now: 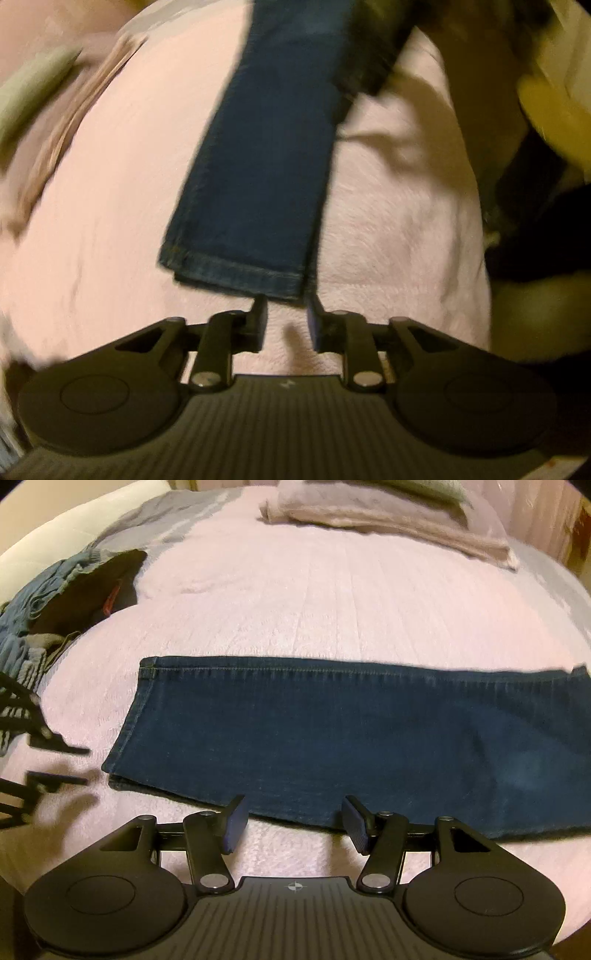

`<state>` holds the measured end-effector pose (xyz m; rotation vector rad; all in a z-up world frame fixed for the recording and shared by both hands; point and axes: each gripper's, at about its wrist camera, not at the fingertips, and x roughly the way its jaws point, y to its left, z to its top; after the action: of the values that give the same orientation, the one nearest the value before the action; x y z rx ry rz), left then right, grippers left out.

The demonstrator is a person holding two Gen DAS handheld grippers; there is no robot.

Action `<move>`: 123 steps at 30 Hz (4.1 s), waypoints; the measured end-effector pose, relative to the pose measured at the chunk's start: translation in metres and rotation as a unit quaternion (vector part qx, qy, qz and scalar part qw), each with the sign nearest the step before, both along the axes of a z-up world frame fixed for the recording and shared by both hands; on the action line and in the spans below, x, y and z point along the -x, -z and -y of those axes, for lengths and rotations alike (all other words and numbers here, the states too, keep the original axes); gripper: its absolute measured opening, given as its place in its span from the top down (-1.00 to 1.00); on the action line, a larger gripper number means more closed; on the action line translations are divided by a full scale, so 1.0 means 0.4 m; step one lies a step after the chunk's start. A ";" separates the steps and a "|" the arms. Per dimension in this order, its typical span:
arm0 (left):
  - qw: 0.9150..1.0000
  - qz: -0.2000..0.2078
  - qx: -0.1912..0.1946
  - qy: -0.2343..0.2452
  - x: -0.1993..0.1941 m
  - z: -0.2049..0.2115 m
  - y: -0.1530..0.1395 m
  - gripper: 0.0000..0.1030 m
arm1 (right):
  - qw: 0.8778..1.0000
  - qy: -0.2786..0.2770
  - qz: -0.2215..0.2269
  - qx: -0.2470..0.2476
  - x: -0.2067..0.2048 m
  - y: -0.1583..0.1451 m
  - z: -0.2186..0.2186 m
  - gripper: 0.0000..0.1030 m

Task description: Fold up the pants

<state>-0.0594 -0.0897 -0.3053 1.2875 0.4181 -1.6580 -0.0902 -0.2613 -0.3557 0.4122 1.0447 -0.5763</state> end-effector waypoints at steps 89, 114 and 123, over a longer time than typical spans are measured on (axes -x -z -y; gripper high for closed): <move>0.965 0.002 0.192 0.179 -0.273 0.333 -0.269 -0.96 | 0.959 0.078 0.169 0.216 -0.002 -0.348 0.014 0.97; 0.967 -0.061 0.049 0.244 0.447 0.999 -0.135 -0.96 | 0.787 0.416 0.412 -0.195 0.927 0.098 0.803 0.96; 0.948 -0.041 0.040 0.313 0.402 0.962 -0.082 -0.96 | 0.823 0.474 0.298 -0.095 0.926 0.009 0.714 0.39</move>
<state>-0.2201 -0.4747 -0.2725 1.3760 -0.0281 -2.2324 -0.4606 -0.5470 -0.3594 1.2366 0.2155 -1.1312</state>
